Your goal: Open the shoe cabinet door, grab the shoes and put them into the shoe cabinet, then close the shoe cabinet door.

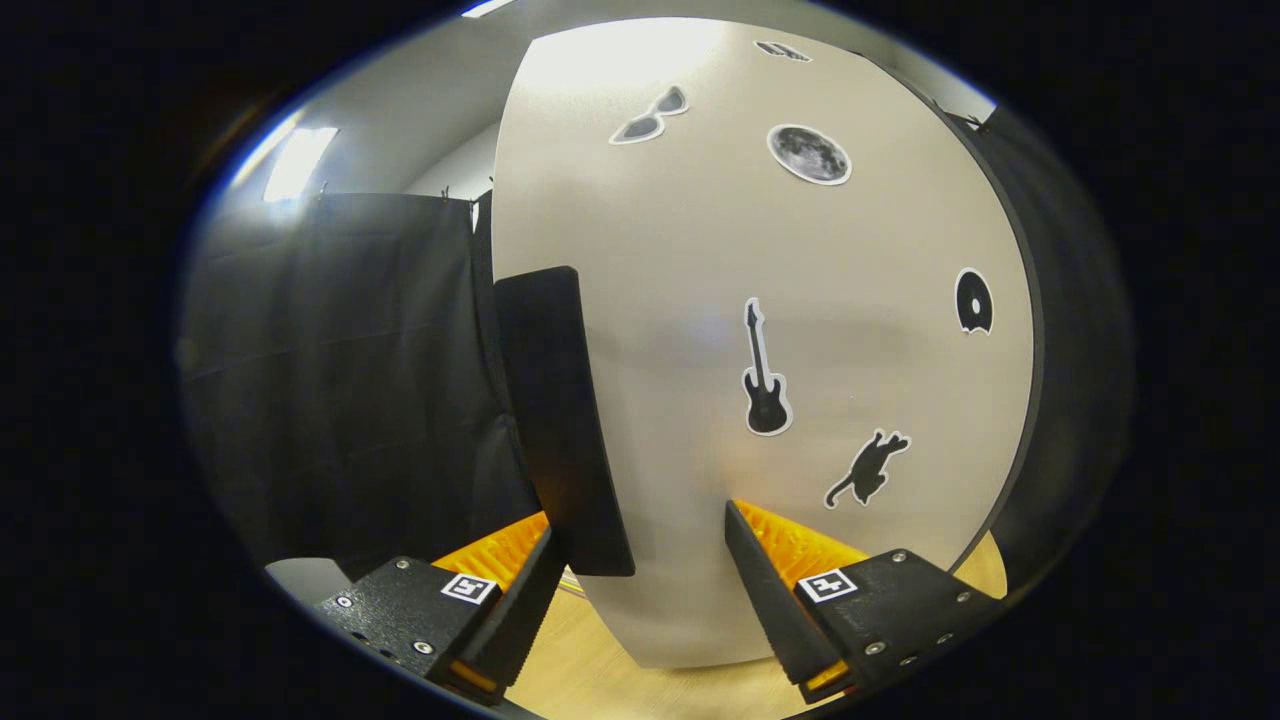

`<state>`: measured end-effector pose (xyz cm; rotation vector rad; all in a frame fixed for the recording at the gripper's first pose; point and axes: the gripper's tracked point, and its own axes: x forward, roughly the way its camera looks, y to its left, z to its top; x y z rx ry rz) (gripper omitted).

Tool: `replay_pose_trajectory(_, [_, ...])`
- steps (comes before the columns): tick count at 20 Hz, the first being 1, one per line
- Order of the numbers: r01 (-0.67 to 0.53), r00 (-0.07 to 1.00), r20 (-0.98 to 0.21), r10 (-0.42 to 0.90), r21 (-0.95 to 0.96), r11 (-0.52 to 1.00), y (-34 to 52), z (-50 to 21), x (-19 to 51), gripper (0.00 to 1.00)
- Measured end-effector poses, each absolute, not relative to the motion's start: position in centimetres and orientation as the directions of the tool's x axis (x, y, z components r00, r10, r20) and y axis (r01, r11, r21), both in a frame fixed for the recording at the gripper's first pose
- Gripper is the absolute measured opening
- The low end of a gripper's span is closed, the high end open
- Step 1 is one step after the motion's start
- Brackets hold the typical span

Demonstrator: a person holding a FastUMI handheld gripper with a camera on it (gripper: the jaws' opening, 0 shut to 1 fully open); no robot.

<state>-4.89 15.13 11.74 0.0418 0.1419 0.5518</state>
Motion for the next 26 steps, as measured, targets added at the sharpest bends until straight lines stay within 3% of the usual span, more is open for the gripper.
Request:
replay_pose_trajectory(8, [-0.393, 0.915, -0.061, 0.399, 0.087, 0.915, 15.6, 11.5, -4.0, 0.95])
replay_pose_trajectory(22, [-0.291, 0.956, -0.023, 0.292, 0.038, 0.956, 16.4, 11.3, -2.8, 0.96])
replay_pose_trajectory(26, [-0.293, 0.953, -0.059, 0.297, 0.067, 0.954, 16.5, 10.7, -2.7, 0.95])
